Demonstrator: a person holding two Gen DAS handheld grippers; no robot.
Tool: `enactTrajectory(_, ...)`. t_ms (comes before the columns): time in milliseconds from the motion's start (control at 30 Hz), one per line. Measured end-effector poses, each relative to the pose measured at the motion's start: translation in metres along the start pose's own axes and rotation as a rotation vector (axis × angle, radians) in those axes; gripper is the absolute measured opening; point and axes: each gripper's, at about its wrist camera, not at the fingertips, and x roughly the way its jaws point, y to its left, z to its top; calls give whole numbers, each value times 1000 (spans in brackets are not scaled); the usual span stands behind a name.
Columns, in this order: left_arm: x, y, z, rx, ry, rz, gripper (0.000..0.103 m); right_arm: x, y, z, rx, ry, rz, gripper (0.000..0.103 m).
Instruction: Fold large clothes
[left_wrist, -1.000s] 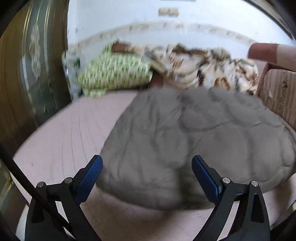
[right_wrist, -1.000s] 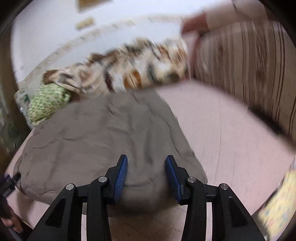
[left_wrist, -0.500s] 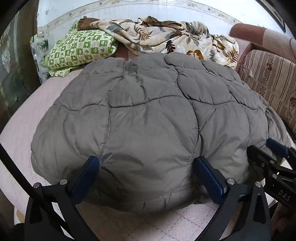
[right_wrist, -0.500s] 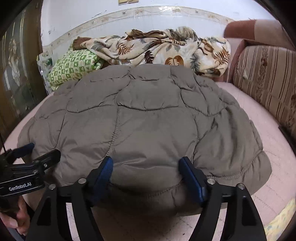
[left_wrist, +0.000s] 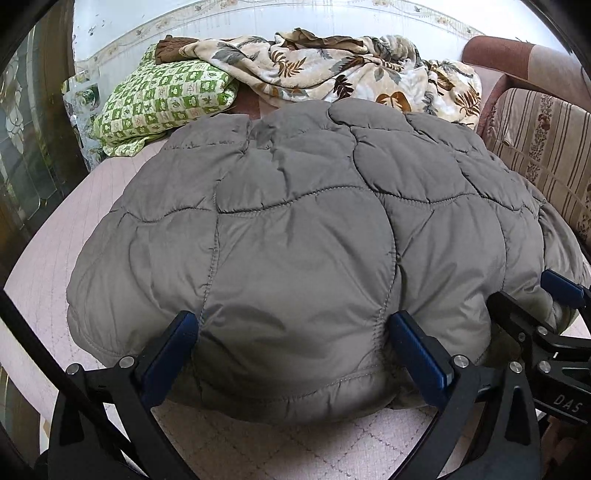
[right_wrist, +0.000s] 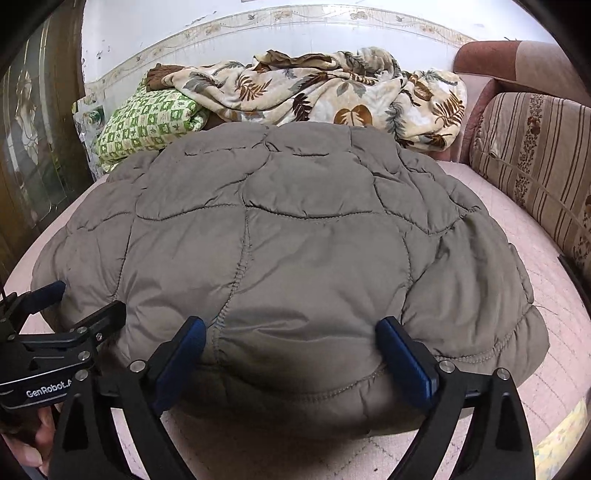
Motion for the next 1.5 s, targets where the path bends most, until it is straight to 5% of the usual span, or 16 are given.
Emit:
enactTrajectory(800, -5, -1, -9, 25, -50, 4, 103, -3, 4, -4, 13, -44, -31, 102)
enactTrajectory(1267, -60, 19, -23, 12, -23, 34, 103, -90, 15, -28, 20, -228, -73, 102)
enactTrajectory(1500, -57, 27, -20, -1, -30, 61, 103, -83, 29, -25, -27, -230, -61, 102)
